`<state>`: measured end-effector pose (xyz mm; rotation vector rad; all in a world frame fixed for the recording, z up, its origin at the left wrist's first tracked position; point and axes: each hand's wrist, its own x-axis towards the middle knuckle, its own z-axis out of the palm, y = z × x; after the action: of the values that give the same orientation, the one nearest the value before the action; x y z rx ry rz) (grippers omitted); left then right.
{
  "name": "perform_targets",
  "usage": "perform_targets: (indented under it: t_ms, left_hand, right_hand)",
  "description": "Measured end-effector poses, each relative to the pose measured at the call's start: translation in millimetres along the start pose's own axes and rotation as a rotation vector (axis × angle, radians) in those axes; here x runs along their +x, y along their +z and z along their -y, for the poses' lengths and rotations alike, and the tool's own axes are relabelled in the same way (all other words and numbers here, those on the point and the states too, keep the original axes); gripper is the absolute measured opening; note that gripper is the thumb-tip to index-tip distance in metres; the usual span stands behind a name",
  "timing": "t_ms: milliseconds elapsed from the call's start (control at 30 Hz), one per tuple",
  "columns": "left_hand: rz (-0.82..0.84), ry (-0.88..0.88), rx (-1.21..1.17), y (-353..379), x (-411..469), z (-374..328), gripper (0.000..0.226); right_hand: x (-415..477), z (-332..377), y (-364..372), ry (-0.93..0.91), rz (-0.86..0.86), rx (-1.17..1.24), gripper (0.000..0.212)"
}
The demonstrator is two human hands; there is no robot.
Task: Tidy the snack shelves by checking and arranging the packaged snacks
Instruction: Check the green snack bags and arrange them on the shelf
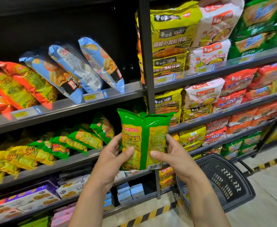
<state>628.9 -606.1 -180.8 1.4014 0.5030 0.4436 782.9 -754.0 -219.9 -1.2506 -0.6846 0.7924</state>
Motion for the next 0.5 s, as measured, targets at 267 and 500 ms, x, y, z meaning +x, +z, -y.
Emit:
perform_targets:
  t_ms: [267,500]
  left_hand:
    - [-0.096,-0.058,0.022,5.3,3.7,-2.2,0.023]
    - [-0.107,-0.162,0.061,8.8,4.4,-5.8,0.044]
  right_hand:
    - [2.3,1.5,1.1,0.093,-0.014,0.085,0.056]
    - [6.6,5.2,4.8,0.187,-0.050,0.187,0.056]
